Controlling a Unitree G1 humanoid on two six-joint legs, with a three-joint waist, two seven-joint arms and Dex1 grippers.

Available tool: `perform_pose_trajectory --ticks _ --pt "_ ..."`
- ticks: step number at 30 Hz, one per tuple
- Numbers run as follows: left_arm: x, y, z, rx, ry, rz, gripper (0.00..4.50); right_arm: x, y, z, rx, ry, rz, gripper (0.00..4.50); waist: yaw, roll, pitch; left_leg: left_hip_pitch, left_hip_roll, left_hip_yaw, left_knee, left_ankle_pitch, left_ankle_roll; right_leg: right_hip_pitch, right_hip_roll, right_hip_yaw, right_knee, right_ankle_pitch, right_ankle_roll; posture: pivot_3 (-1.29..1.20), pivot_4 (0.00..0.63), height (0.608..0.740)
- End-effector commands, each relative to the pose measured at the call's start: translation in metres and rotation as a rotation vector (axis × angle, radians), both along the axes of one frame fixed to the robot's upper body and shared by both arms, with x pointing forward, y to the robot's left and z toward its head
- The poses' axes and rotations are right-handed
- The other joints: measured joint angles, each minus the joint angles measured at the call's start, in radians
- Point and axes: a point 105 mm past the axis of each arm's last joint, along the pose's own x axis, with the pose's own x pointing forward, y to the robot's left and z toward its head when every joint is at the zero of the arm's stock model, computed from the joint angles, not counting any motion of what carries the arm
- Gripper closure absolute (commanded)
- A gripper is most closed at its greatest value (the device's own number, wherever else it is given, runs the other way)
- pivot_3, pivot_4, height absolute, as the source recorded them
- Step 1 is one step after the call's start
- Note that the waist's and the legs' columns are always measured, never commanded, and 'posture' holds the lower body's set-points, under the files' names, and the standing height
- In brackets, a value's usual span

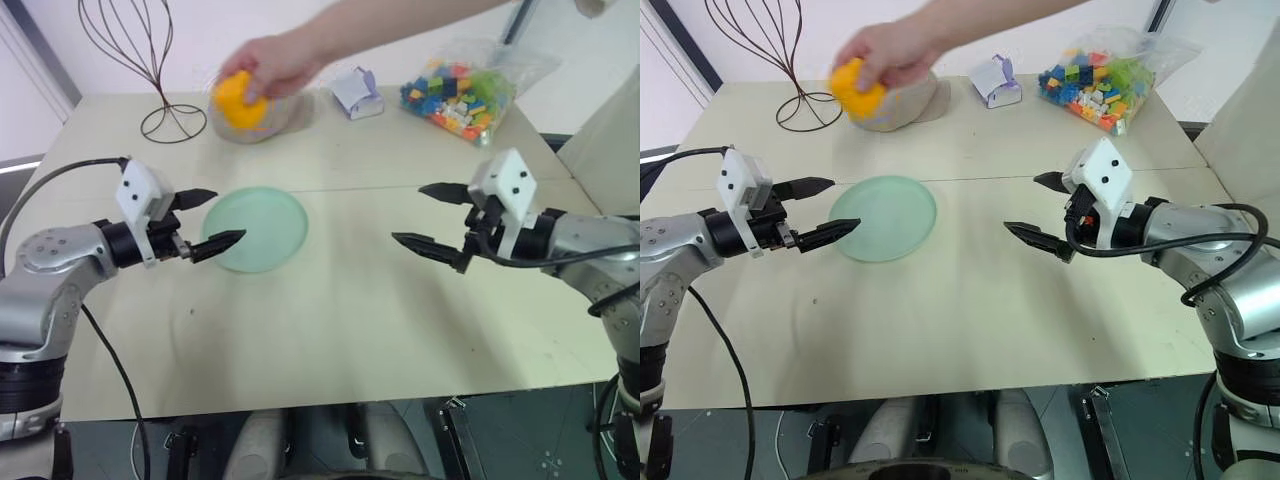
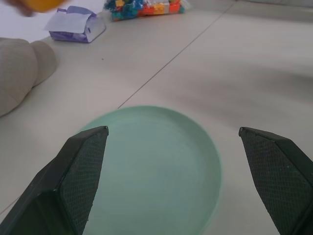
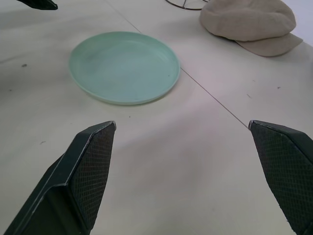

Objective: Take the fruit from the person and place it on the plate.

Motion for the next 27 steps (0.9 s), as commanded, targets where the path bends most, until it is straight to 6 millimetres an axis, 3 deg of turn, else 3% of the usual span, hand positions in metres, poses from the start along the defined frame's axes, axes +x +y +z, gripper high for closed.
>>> perform_pose_trajectory --ticks 1,5,7,14,17,27 --pt "0.006 0.000 0.019 -0.016 -0.117 0.043 0.00 -0.005 0.003 0.011 0.011 -0.051 0.012 0.04 0.001 0.000 0.000 0.000 0.000 0.000 0.000 0.000 0.000 0.000 0.000 0.000 0.000 0.000 0.000 0.00 0.150 0.740" --pt "0.015 0.006 0.029 0.019 -0.266 0.158 0.00 -0.005 0.005 0.010 0.014 -0.052 0.019 0.04 0.002 0.000 0.000 0.000 0.000 0.000 0.000 0.000 0.000 0.000 0.000 0.000 0.000 0.000 0.000 0.00 0.150 0.740" --pt "0.016 0.012 0.025 0.186 -0.411 0.234 0.00 -0.004 0.006 0.010 0.015 -0.053 0.026 0.04 -0.001 0.000 0.000 0.000 0.000 0.000 0.000 0.000 0.000 0.000 0.000 0.000 0.000 0.000 0.000 0.00 0.150 0.740" --pt "0.007 0.019 0.028 0.353 -0.712 0.348 0.00 -0.002 0.010 0.009 0.017 -0.051 0.053 0.04 0.003 0.000 0.000 0.001 0.000 0.001 -0.001 0.000 0.000 0.000 -0.001 0.002 0.000 0.000 0.000 0.00 0.150 0.740" --pt "0.004 0.019 0.029 0.376 -0.789 0.368 0.00 0.000 0.012 0.008 0.014 -0.052 0.066 0.04 0.005 0.000 0.000 0.000 0.000 0.001 -0.001 0.000 0.000 0.000 -0.002 0.002 -0.001 0.000 0.000 0.00 0.150 0.740" --pt "0.013 0.028 0.061 0.341 -0.976 0.496 0.00 0.003 0.014 0.012 0.010 -0.065 0.081 0.04 0.003 0.000 0.000 0.000 0.000 0.001 -0.001 0.000 0.000 0.000 -0.001 0.001 0.000 0.000 0.000 0.00 0.150 0.740"
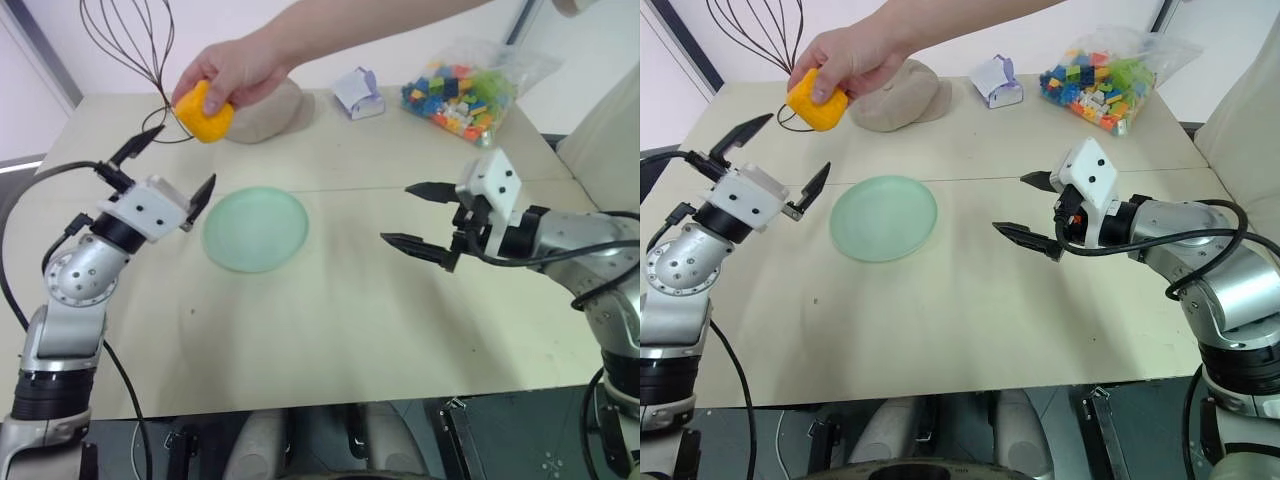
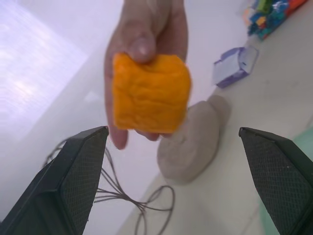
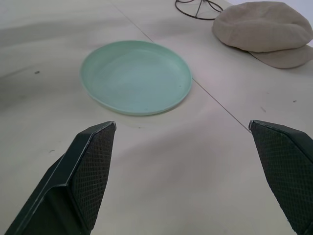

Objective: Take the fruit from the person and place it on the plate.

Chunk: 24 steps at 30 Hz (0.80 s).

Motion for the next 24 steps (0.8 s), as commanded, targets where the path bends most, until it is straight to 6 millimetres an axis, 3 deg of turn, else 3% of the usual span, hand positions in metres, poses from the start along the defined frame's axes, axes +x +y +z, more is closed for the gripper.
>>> perform_pose_trajectory --ticks 1,24 --pt "-0.001 0.009 0.025 -0.009 -0.139 0.043 0.00 -0.002 0.002 0.012 0.000 -0.057 0.015 0.04 0.000 0.000 0.000 0.000 0.000 0.000 0.000 0.000 0.000 0.000 0.000 0.000 0.000 0.000 0.000 0.00 0.150 0.740" --pt "0.033 -0.005 0.023 -0.019 -0.123 -0.030 0.00 -0.008 -0.002 0.015 0.008 -0.075 -0.034 0.04 -0.001 0.000 0.000 0.000 0.000 0.000 0.000 0.000 0.000 0.000 0.001 -0.002 0.002 0.000 0.000 0.00 0.150 0.740"
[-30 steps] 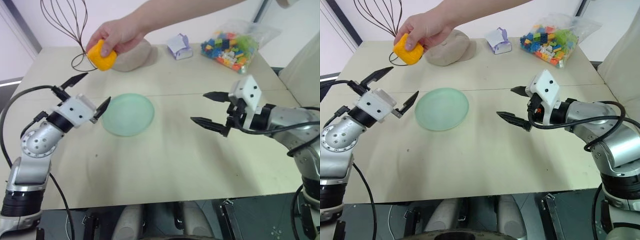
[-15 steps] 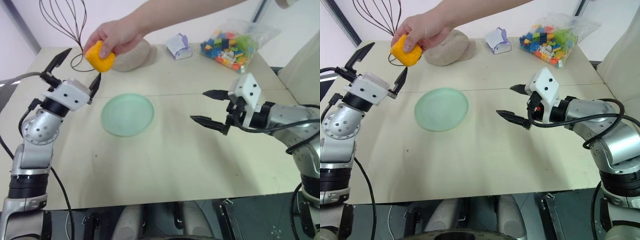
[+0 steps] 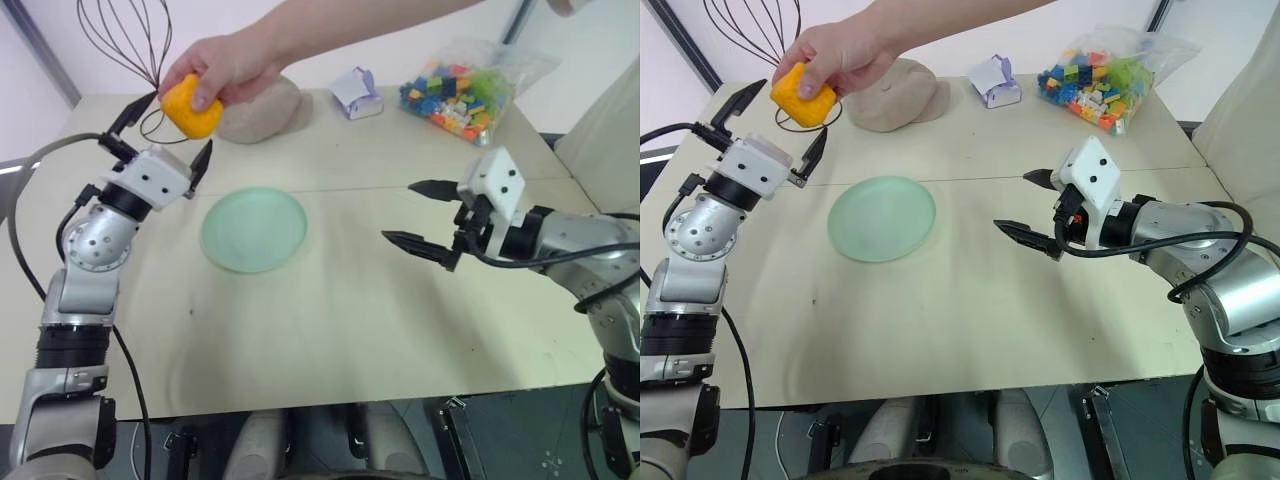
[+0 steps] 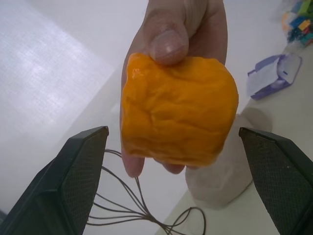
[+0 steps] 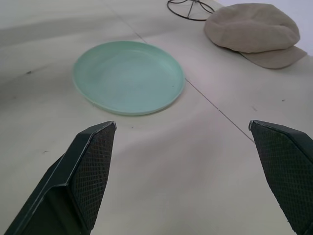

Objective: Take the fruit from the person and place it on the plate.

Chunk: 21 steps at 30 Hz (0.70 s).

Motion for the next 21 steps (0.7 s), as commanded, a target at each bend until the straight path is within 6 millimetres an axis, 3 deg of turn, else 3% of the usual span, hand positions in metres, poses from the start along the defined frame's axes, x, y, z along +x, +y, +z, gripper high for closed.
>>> perform_pose_trajectory --ticks 1,11,13,17,21 --pt "-0.0009 -0.0071 0.0111 0.004 -0.039 -0.036 0.00 -0.0060 -0.0003 0.0131 0.005 -0.061 0.000 0.04 0.000 0.000 0.000 0.000 0.000 0.000 0.000 0.000 0.000 0.000 0.000 0.000 0.000 0.000 0.000 0.00 0.150 0.740" --pt "0.0039 -0.0118 0.0152 0.007 -0.051 -0.053 0.00 -0.0069 -0.0022 0.0124 0.008 -0.061 -0.010 0.04 0.000 0.000 0.000 0.000 0.000 0.000 0.000 0.000 0.000 0.000 0.000 0.000 0.000 0.000 0.000 0.00 0.150 0.740" --pt "0.0042 -0.0131 0.0154 0.008 -0.054 -0.057 0.55 -0.0068 -0.0024 0.0122 0.008 -0.061 -0.012 0.00 0.000 0.000 0.000 0.000 0.000 0.000 0.000 0.000 0.000 0.000 0.000 0.000 0.000 0.000 0.000 0.00 0.150 0.740" --pt "0.0043 -0.0142 0.0154 0.007 -0.055 -0.061 2.28 -0.0070 -0.0026 0.0121 0.008 -0.060 -0.013 0.00 0.000 0.000 0.000 0.000 0.000 0.000 0.000 0.000 0.000 0.000 0.000 0.000 0.000 0.000 0.000 0.00 0.150 0.740" --pt "0.0042 -0.0148 0.0154 0.006 -0.055 -0.064 2.34 -0.0070 -0.0027 0.0116 0.006 -0.059 -0.013 0.00 0.000 0.000 0.000 0.000 0.000 0.000 0.000 0.000 0.000 0.000 0.000 0.000 0.000 0.000 0.000 0.00 0.150 0.740"
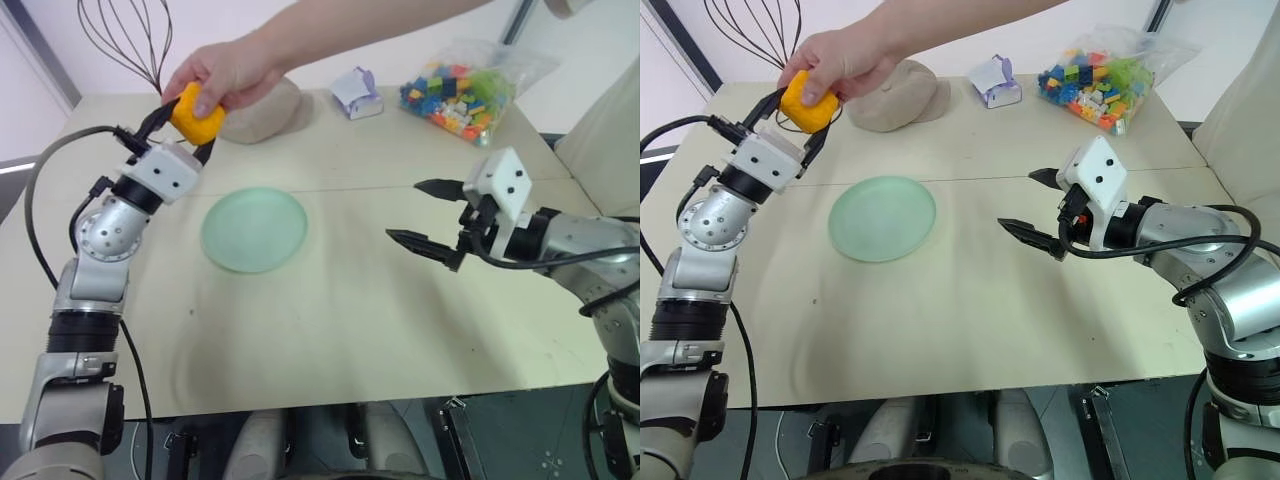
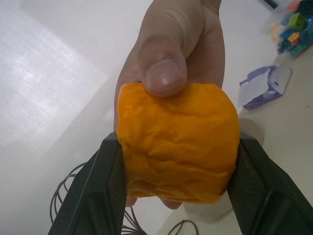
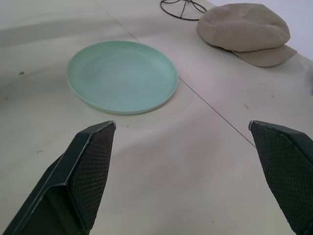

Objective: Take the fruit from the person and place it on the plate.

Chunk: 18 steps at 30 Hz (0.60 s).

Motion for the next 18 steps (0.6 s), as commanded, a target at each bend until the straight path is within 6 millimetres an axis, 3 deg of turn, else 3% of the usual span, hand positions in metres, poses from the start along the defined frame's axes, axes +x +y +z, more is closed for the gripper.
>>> perform_pose_trajectory --ticks 1,7,9,12,18 --pt "-0.004 -0.004 0.014 0.002 -0.053 -0.020 2.34 -0.006 0.001 0.011 0.000 -0.052 0.011 0.00 0.000 0.000 0.000 0.000 0.000 0.000 0.000 0.000 0.000 0.000 0.000 0.000 0.000 0.000 0.000 0.00 0.150 0.740" --pt "-0.004 -0.001 0.012 -0.025 -0.006 -0.031 2.34 -0.006 0.002 0.010 -0.001 -0.049 0.012 0.00 0.000 0.000 0.000 0.000 0.000 0.000 0.000 0.000 0.000 0.000 0.000 0.000 0.000 0.000 0.000 0.00 0.150 0.740" --pt "0.003 0.004 0.002 -0.098 0.122 -0.053 2.34 -0.006 0.003 0.009 0.000 -0.047 0.014 0.00 -0.001 0.000 0.000 0.000 0.000 0.000 0.000 0.000 0.000 0.000 0.000 0.000 0.000 0.000 0.000 0.00 0.150 0.740" --pt "0.003 -0.001 -0.030 -0.255 0.472 -0.196 2.34 -0.006 0.003 0.007 -0.002 -0.042 0.016 0.00 -0.003 0.000 0.000 0.000 0.000 0.000 0.000 0.000 0.000 0.000 0.000 0.000 0.001 0.000 0.000 0.00 0.150 0.740" --pt "-0.006 -0.010 -0.046 -0.392 0.727 -0.321 2.34 -0.006 0.005 0.006 0.004 -0.044 0.015 0.00 -0.003 0.000 0.000 0.000 0.000 -0.001 0.001 0.000 0.000 0.000 0.001 0.000 0.001 0.000 0.000 0.00 0.150 0.740"
